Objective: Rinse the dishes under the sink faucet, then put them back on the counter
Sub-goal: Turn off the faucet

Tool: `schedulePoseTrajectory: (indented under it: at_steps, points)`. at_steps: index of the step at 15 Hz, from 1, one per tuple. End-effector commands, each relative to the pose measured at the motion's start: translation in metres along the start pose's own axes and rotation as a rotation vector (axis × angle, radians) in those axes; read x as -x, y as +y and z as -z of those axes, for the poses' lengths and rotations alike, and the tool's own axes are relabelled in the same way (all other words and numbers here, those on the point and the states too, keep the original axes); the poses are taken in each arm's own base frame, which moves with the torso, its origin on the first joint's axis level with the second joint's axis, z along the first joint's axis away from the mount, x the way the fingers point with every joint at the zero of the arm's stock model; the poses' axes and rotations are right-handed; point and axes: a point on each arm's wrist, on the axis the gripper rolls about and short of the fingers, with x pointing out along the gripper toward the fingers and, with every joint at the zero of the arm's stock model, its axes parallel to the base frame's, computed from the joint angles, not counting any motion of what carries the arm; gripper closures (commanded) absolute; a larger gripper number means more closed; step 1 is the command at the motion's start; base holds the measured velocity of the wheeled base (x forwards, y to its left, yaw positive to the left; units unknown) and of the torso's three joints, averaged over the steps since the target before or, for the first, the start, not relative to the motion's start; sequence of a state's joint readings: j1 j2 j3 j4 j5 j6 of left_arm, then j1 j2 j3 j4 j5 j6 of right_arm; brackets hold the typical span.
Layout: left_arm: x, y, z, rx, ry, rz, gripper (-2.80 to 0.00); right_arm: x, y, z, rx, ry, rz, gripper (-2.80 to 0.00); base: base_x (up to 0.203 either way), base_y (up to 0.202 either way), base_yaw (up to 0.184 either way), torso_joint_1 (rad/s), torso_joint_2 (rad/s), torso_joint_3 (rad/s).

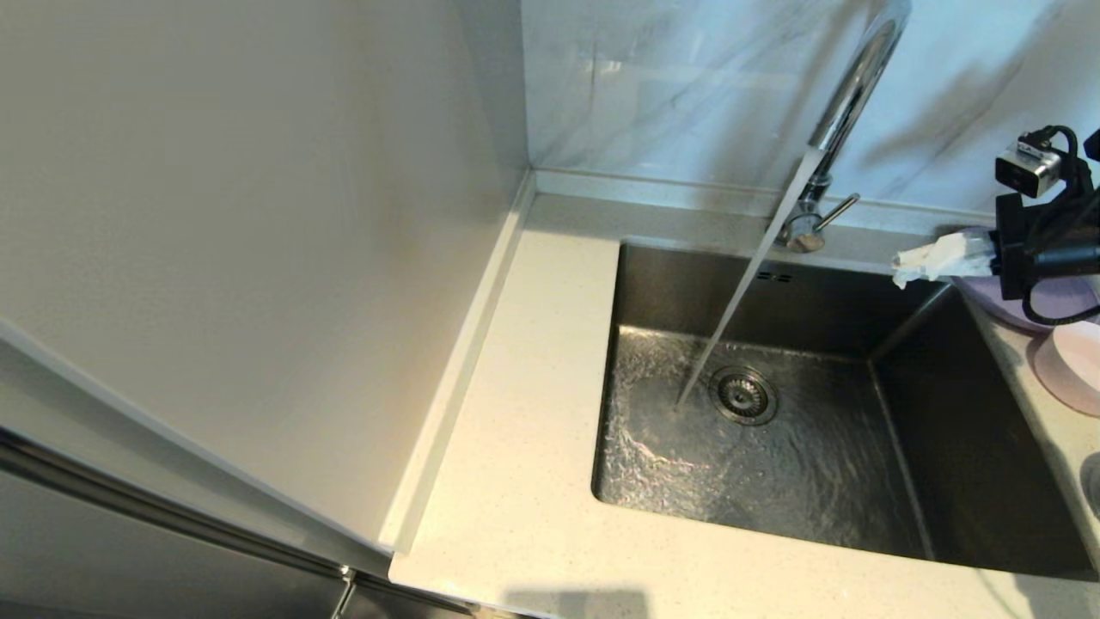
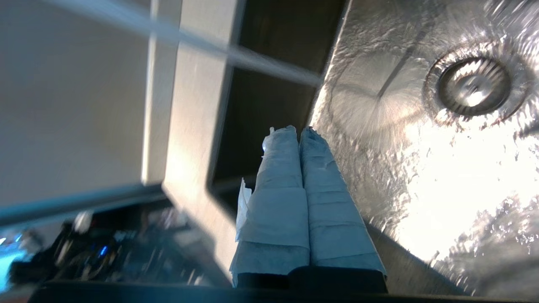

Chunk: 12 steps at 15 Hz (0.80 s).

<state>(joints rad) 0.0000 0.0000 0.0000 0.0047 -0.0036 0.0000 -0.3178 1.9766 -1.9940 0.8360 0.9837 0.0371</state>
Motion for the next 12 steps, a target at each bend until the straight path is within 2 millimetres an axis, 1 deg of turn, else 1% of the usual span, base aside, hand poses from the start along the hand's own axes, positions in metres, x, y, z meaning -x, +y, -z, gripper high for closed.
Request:
schedulePoseTrajectory:
  at_steps: [1, 2, 6, 10, 12]
  points:
    - [0.000, 0.000, 0.000, 0.000, 0.000, -0.001, 0.00, -0.009, -0.001, -0.015, 0.024, -0.081, 0.011, 0.00, 0.000, 0.000, 0.000, 0.000, 0.00, 0.000]
    - [0.000, 0.000, 0.000, 0.000, 0.000, -0.001, 0.00, -0.010, -0.003, -0.018, 0.026, -0.096, 0.014, 0.00, 0.000, 0.000, 0.000, 0.000, 0.00, 0.000]
    - [0.000, 0.000, 0.000, 0.000, 0.000, -0.001, 0.00, -0.019, -0.010, -0.019, 0.026, -0.092, 0.026, 0.00, 0.000, 0.000, 0.000, 0.000, 0.00, 0.000]
    - [0.000, 0.000, 0.000, 0.000, 0.000, 0.001, 0.00, -0.033, -0.014, -0.023, 0.064, -0.112, 0.061, 0.00, 0.000, 0.000, 0.000, 0.000, 0.00, 0.000]
    - [0.000, 0.000, 0.000, 0.000, 0.000, -0.001, 0.00, -0.040, -0.019, -0.024, 0.071, -0.116, 0.077, 0.00, 0.000, 0.000, 0.000, 0.000, 0.00, 0.000]
